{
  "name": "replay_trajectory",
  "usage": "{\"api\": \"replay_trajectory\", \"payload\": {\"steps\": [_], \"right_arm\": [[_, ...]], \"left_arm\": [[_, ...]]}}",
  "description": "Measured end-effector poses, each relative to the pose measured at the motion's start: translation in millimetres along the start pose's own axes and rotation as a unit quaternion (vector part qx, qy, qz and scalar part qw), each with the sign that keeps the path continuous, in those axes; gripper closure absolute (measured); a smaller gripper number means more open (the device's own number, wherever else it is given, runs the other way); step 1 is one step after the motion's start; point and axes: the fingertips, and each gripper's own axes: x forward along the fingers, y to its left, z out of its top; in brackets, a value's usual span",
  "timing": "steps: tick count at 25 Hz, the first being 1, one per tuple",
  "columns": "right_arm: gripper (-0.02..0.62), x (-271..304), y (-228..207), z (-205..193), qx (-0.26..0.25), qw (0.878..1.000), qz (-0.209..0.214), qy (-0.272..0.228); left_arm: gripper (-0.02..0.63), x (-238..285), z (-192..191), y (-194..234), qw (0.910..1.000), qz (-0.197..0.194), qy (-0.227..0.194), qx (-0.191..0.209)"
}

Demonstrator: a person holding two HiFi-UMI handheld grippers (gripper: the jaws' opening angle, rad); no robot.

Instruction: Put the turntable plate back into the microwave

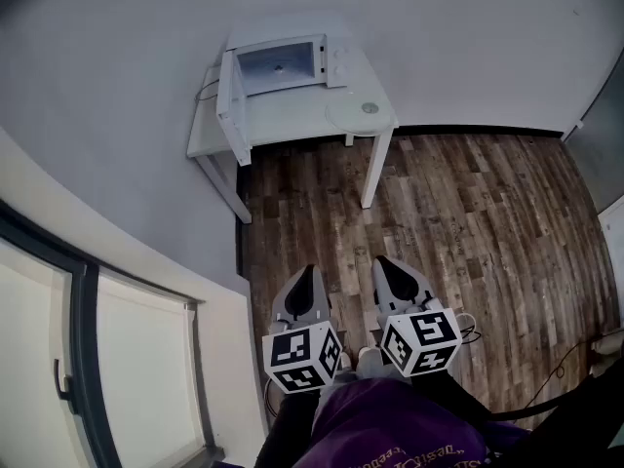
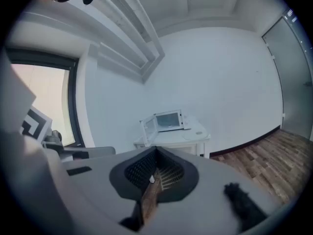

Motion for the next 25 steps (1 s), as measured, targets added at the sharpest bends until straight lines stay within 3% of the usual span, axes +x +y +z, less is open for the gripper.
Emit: {"api": "replay_trajectory", "payload": {"steps": [13,25], "right_arm": [[0.588,29.6,-3.0,-10.8,-0.002,1.0,-0.012,0.002],[0.588,134.2,-46.9,21.4,0.005,1.0,0.006,0.008]], "left_arm": [[0.601,22.8,-16.1,19.6,0.9997,-0.012,0.015,-0.015],[0.602,125.3,12.0,44.4,0.9993,0.001,0.035,-0.01]]}}
